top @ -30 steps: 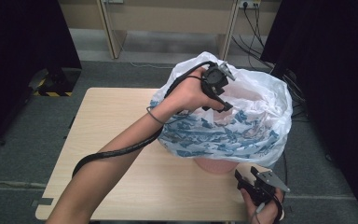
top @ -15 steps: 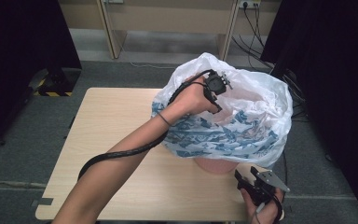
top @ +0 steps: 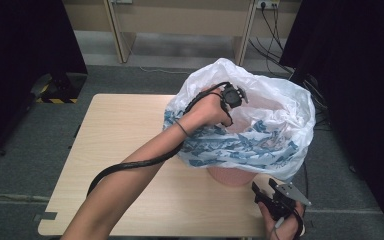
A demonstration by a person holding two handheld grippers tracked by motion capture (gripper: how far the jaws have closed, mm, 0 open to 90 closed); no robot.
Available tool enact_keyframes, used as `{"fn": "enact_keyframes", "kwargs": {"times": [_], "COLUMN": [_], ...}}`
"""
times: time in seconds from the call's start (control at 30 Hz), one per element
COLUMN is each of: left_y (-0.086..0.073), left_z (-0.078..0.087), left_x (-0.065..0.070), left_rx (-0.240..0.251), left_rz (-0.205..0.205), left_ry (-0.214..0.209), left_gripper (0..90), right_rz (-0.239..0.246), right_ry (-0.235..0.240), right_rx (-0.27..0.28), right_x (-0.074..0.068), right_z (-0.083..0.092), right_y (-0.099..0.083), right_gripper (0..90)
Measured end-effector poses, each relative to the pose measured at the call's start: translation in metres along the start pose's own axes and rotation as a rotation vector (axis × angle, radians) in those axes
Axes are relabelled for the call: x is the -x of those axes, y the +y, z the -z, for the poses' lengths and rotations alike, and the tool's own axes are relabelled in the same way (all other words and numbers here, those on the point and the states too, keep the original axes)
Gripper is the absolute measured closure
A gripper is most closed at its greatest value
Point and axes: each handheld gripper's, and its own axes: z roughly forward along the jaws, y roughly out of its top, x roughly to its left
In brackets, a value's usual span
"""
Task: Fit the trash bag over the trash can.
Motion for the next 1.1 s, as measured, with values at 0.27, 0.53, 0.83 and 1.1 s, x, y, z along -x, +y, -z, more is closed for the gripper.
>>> {"fn": "enact_keyframes", "kwargs": {"times": [0.27, 0.53, 0.83, 1.1], "left_y": [0.001, -0.001, -0.009, -0.029], "left_z": [0.018, 0.036, 0.066, 0.090], "left_x": [0.004, 0.004, 0.011, 0.016], "left_rx": [0.108, 0.167, 0.252, 0.314], "left_rz": [-0.008, 0.014, -0.003, -0.015], "left_ry": [0.018, 0.015, 0.011, -0.001], "left_gripper": [48.3, 38.8, 34.2, 33.6], "right_rz": [0.000, 0.004, 0.004, 0.008], "right_ry": [0.001, -0.003, -0.002, -0.007], "right_rx": [0.001, -0.001, -0.005, -0.006], "right_x": [0.000, -0.001, 0.000, -0.001], "right_z": [0.000, 0.000, 0.000, 0.000], "right_y": [0.000, 0.000, 0.000, 0.000], "right_gripper": [31.3, 31.3, 31.3, 31.3]}}
